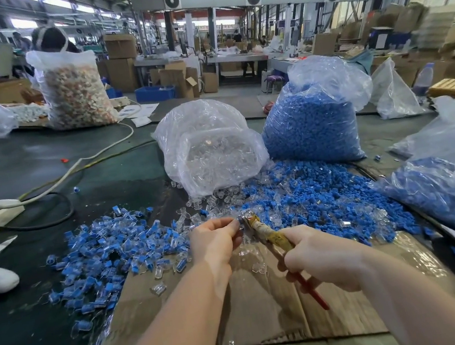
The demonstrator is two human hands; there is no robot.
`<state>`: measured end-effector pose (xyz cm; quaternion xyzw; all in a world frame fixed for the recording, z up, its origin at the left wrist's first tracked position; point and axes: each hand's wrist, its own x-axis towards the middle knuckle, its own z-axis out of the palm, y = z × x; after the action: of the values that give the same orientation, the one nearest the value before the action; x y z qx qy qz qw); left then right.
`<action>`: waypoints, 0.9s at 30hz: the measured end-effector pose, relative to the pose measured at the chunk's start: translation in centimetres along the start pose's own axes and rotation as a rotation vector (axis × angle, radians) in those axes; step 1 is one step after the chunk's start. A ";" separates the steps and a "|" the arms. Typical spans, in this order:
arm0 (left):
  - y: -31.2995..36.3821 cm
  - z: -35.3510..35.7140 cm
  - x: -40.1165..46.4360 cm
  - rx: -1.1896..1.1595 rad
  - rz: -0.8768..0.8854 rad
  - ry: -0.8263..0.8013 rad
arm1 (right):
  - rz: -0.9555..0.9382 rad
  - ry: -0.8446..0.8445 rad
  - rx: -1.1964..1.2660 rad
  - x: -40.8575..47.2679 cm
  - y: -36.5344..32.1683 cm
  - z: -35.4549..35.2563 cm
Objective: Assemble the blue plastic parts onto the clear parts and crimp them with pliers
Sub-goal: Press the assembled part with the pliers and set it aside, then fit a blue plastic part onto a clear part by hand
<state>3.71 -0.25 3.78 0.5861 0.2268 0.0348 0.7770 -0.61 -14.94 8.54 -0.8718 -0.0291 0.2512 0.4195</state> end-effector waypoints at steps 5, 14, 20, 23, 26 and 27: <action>0.0 0.2 -0.1 -0.027 0.008 -0.004 | -0.031 0.028 0.010 0.2 0.5 0.3; 0.1 -2.0 0.8 0.389 0.323 0.158 | -0.040 0.316 0.159 0.5 3.4 0.9; 0.3 -6.1 3.0 1.086 0.611 0.414 | 0.214 0.724 -0.545 0.8 8.2 -0.1; 0.0 -6.8 3.4 1.258 0.603 0.440 | 0.279 0.744 -0.628 0.7 9.8 -0.1; -0.6 -6.6 3.4 1.317 0.594 0.429 | 0.286 0.743 -0.671 0.7 10.4 -0.1; -0.8 -6.3 3.2 1.304 0.616 0.421 | 0.289 0.735 -0.684 0.8 10.4 -0.2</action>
<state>3.94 6.15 0.70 0.9455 0.1709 0.2206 0.1677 -1.51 -21.60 0.57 -0.9847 0.1603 -0.0401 0.0545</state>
